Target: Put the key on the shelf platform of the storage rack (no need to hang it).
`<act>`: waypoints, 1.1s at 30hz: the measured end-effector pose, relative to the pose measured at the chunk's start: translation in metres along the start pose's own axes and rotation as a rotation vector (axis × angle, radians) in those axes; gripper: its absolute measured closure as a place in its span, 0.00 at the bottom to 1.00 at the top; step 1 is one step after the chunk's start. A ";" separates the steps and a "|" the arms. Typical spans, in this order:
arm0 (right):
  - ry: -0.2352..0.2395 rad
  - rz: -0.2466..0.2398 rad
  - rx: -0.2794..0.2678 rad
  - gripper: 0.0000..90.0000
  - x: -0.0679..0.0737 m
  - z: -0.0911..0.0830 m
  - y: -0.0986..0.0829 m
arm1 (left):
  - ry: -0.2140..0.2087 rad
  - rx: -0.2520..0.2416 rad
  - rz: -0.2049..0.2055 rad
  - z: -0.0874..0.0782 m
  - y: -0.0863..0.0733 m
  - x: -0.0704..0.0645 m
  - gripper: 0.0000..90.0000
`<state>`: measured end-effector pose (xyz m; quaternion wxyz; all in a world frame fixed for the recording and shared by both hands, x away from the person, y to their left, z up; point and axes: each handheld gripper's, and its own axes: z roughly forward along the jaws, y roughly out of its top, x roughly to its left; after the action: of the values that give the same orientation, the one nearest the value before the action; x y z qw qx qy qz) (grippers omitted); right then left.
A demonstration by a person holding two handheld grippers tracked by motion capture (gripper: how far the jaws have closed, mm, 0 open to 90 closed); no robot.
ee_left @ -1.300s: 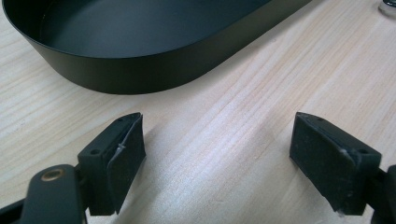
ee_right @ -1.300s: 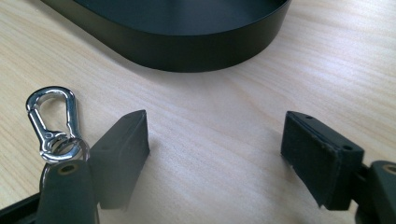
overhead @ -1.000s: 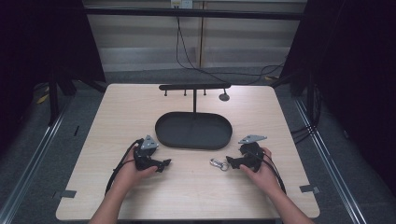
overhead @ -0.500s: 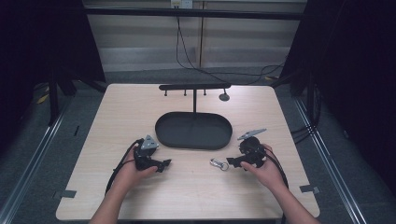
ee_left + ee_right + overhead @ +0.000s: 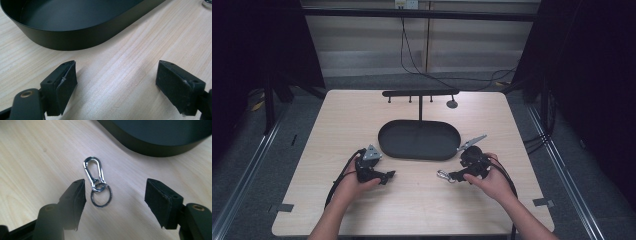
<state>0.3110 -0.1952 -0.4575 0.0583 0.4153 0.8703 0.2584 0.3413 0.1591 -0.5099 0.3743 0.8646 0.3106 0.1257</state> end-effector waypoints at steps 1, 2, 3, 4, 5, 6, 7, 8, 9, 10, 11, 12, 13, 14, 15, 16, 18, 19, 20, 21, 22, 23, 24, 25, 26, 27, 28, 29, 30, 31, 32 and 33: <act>0.016 -0.008 0.008 0.40 0.002 0.000 0.004 | 0.000 0.000 0.000 0.000 0.000 0.000 0.19; 0.023 -0.009 0.008 0.41 0.003 0.000 0.006 | 0.000 0.000 0.001 0.000 0.000 0.000 0.19; 0.032 -0.014 0.017 0.41 0.003 0.000 0.008 | 0.000 0.000 0.000 0.000 0.000 0.000 0.19; 0.032 -0.014 0.017 0.41 0.003 0.000 0.008 | 0.000 0.000 0.000 0.000 0.000 0.000 0.19; 0.036 -0.018 0.023 0.42 0.005 0.000 0.010 | 0.000 0.000 0.000 0.000 0.000 0.000 0.19; 0.041 -0.037 0.039 0.45 0.007 0.002 0.014 | 0.000 0.001 0.001 0.000 0.000 0.000 0.19; 0.042 -0.039 0.045 0.45 0.008 0.002 0.016 | 0.000 0.000 0.000 0.000 0.000 0.000 0.19; 0.043 -0.048 0.051 0.46 0.009 0.003 0.018 | 0.000 -0.001 -0.002 0.000 0.000 0.000 0.19; 0.039 -0.053 0.059 0.48 0.010 0.003 0.020 | 0.000 -0.002 -0.002 0.000 0.000 0.000 0.19; 0.039 -0.058 0.062 0.48 0.010 0.004 0.021 | 0.000 -0.001 -0.002 0.000 0.000 0.000 0.19; 0.042 -0.061 0.063 0.49 0.011 0.004 0.023 | 0.000 -0.001 -0.001 0.000 0.000 0.000 0.19; 0.042 -0.061 0.063 0.49 0.011 0.004 0.023 | 0.000 -0.001 -0.001 0.000 0.000 0.000 0.19; 0.042 -0.062 0.075 0.51 0.011 0.005 0.026 | 0.000 -0.001 -0.001 0.000 0.000 0.000 0.19; 0.041 -0.067 0.078 0.52 0.011 0.006 0.027 | 0.000 -0.001 -0.001 0.000 0.000 0.000 0.18; 0.045 -0.068 0.082 0.53 0.010 0.007 0.028 | -0.001 -0.001 -0.001 0.000 0.000 0.000 0.18; 0.048 -0.067 0.090 0.54 0.010 0.008 0.028 | -0.001 -0.001 -0.001 0.000 0.000 0.000 0.19; 0.044 -0.070 0.107 0.56 0.010 0.011 0.029 | 0.000 -0.001 -0.001 0.000 0.000 0.000 0.18; 0.046 -0.073 0.114 0.57 0.009 0.013 0.029 | 0.000 0.000 0.000 0.000 0.000 0.000 0.18; 0.044 -0.074 0.120 0.57 0.009 0.014 0.029 | 0.000 -0.001 -0.001 0.000 0.000 0.000 0.18; 0.043 -0.072 0.123 0.58 0.009 0.016 0.029 | 0.000 -0.001 0.000 0.000 0.000 0.000 0.18; 0.049 -0.072 0.131 0.59 0.008 0.017 0.029 | 0.000 -0.001 -0.001 0.000 0.000 0.000 0.18; 0.053 -0.070 0.137 0.59 0.008 0.019 0.030 | 0.000 -0.001 0.000 0.000 0.000 0.000 0.19; 0.053 -0.070 0.137 0.59 0.008 0.019 0.030 | 0.000 -0.001 0.000 0.000 0.000 0.000 0.18; 0.054 -0.070 0.144 0.59 0.009 0.021 0.030 | 0.000 -0.001 -0.001 0.000 0.000 0.000 0.18; 0.058 -0.089 0.163 0.61 0.010 0.026 0.032 | 0.000 -0.001 -0.002 0.000 0.000 0.000 0.18; 0.054 -0.094 0.174 0.61 0.010 0.028 0.032 | 0.000 -0.001 -0.001 0.000 0.000 0.000 0.18; 0.047 -0.099 0.184 0.61 0.011 0.031 0.033 | 0.000 -0.001 -0.001 0.000 0.000 0.000 0.18; 0.050 -0.110 0.189 0.61 0.011 0.033 0.034 | 0.000 -0.001 -0.001 0.000 0.000 0.000 0.19; 0.058 -0.104 0.194 0.61 0.012 0.034 0.035 | 0.000 -0.001 -0.001 0.000 0.000 0.000 0.18; 0.056 -0.104 0.203 0.61 0.012 0.036 0.035 | 0.000 -0.001 -0.001 0.000 0.000 0.000 0.18; 0.052 -0.111 0.214 0.62 0.013 0.037 0.036 | -0.001 -0.001 -0.001 0.000 0.000 0.000 0.19; 0.052 -0.114 0.218 0.62 0.013 0.038 0.036 | 0.000 -0.001 -0.001 0.000 0.000 0.000 0.18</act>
<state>0.3395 -0.1507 -0.4706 0.0048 0.3621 0.9166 0.1693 0.3413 0.1590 -0.5099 0.3748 0.8643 0.3110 0.1254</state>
